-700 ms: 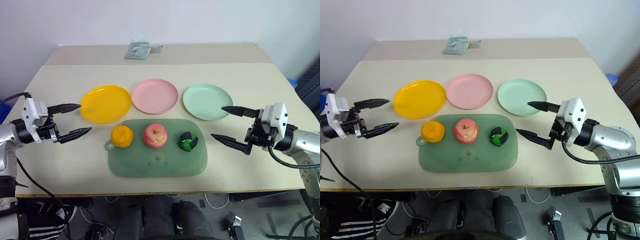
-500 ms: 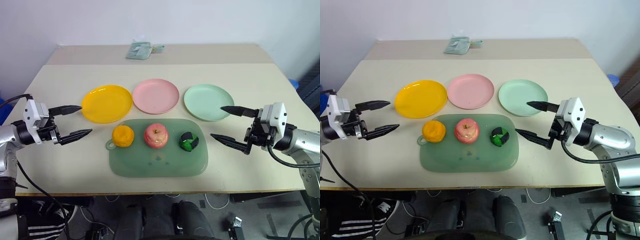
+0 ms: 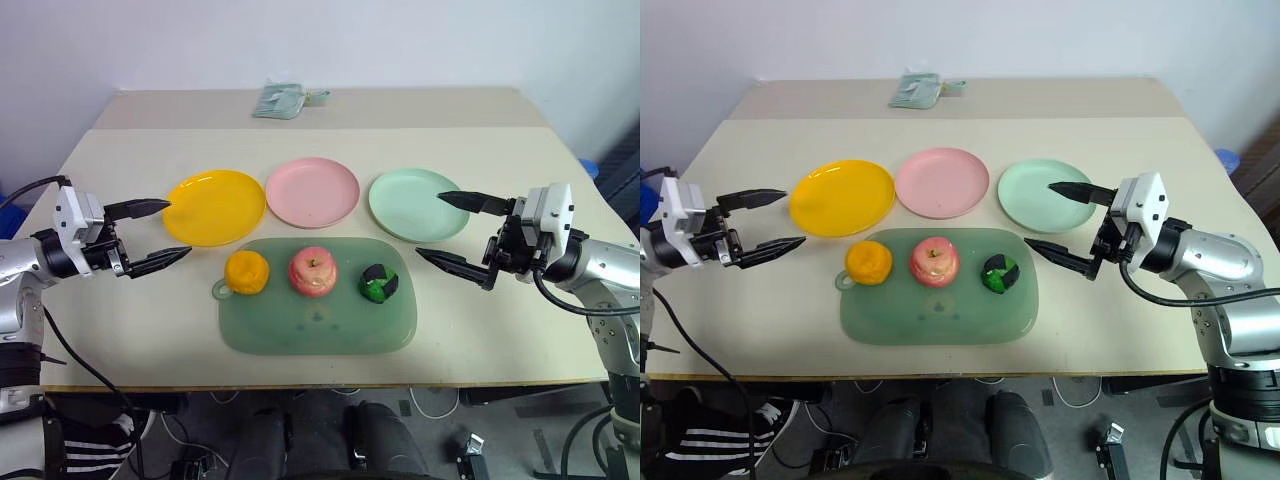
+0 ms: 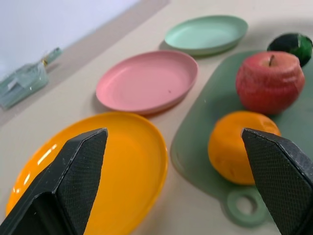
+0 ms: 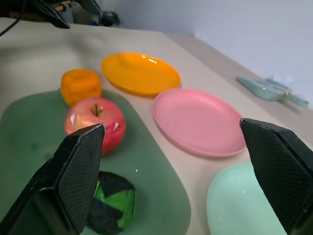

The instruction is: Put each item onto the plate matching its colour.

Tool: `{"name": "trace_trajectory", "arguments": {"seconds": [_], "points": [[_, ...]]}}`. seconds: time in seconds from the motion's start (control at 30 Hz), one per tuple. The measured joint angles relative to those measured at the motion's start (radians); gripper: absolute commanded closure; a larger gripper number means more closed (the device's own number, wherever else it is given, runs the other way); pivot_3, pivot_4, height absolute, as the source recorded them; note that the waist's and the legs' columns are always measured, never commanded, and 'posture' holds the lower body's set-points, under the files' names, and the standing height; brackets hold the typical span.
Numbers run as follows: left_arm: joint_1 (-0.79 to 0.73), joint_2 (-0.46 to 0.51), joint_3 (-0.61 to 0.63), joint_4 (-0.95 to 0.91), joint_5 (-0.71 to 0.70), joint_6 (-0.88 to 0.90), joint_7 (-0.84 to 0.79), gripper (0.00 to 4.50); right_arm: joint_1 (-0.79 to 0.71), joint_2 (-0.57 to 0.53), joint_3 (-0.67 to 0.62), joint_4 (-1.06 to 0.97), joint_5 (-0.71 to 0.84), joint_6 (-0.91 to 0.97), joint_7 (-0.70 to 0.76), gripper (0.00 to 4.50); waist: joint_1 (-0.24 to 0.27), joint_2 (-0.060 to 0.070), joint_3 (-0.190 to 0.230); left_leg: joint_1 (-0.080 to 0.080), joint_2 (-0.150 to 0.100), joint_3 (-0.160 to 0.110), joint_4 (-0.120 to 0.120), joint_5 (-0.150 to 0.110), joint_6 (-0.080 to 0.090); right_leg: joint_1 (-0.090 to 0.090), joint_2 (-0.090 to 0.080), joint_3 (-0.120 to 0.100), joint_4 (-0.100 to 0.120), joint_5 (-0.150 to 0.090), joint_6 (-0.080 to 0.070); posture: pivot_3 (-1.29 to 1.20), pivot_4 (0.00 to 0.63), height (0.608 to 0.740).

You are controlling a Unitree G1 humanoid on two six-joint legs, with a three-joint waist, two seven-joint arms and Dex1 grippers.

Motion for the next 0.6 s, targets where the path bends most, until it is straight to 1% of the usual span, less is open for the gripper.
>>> {"name": "trace_trajectory", "arguments": {"seconds": [0.1,0.23,0.43,0.6], "points": [[0.017,-0.018,-0.006,-0.032,-0.002,0.017,0.016,0.02,-0.011,0.008,0.001,0.006,0.005,0.010,0.000,0.00,-0.004,0.000,0.000,0.000,0.001,0.000,0.000,0.000,0.000,0.000,0.000,0.000,0.000,0.000,0.000,0.00,0.150,0.740],[0.064,-0.018,-0.005,-0.089,-0.016,0.048,0.034,0.02,-0.019,0.011,0.003,0.007,0.030,0.035,0.013,0.00,-0.003,0.000,0.000,0.000,0.001,0.000,0.000,0.000,0.000,0.000,0.000,0.000,0.001,0.000,0.000,0.00,0.150,0.740],[0.074,-0.018,-0.004,-0.129,-0.027,0.080,0.045,0.02,-0.031,0.008,0.004,0.002,0.063,0.079,0.036,0.00,0.000,0.000,0.000,0.000,0.001,0.000,0.000,0.000,0.000,0.000,0.000,0.000,0.000,0.000,0.000,0.00,0.150,0.740],[0.114,-0.021,-0.017,-0.230,-0.037,0.134,0.060,0.02,0.001,-0.049,0.004,-0.068,0.156,0.194,0.086,0.00,0.000,0.000,0.000,0.000,0.001,0.000,-0.001,0.000,0.000,0.000,-0.001,0.000,-0.001,0.000,0.000,0.00,0.150,0.740]]}}
